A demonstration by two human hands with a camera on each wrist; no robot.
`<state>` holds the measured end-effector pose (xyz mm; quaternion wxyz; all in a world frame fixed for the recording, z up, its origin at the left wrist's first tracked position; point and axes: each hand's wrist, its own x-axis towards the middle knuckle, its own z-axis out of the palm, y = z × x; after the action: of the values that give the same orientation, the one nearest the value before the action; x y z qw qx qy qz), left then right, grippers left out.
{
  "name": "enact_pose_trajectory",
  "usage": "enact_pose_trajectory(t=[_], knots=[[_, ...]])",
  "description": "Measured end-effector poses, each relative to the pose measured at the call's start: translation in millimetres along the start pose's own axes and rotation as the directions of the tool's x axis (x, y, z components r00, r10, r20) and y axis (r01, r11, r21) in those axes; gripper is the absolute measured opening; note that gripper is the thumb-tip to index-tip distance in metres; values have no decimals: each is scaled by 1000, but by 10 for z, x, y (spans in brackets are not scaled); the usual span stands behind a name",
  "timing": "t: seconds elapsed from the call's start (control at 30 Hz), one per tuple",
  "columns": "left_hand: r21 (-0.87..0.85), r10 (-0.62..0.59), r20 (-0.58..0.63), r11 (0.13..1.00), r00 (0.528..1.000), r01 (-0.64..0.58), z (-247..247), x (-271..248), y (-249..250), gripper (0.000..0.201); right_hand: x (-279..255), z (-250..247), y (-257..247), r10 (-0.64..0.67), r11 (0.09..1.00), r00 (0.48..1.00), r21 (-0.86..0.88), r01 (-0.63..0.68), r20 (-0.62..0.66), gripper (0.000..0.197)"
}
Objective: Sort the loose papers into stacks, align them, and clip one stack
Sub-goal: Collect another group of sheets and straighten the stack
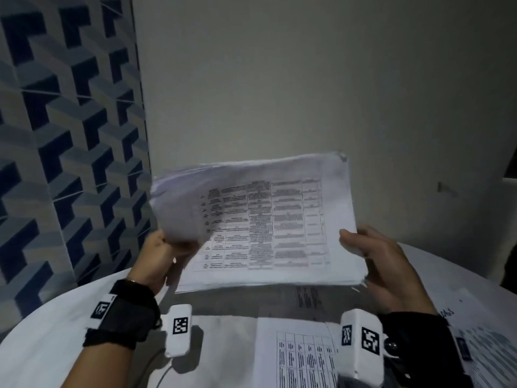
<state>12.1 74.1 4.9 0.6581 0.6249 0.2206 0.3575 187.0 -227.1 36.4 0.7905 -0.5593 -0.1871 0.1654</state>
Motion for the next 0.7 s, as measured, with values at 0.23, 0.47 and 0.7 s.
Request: enact_pose_trajectory(t=[0.23, 0.47, 0.7], knots=[[188, 94, -114, 980, 989, -71, 53, -29, -188, 24, 29, 267, 285, -179, 959, 983, -228, 169, -27, 23], [158, 177, -178, 976, 968, -149, 148, -57, -212, 35, 58, 559, 537, -267, 912, 954, -355, 204, -140, 13], [78, 141, -128, 988, 982, -132, 44, -42, -164, 45, 112, 493, 558, -122, 968, 972, -241, 72, -201, 28]])
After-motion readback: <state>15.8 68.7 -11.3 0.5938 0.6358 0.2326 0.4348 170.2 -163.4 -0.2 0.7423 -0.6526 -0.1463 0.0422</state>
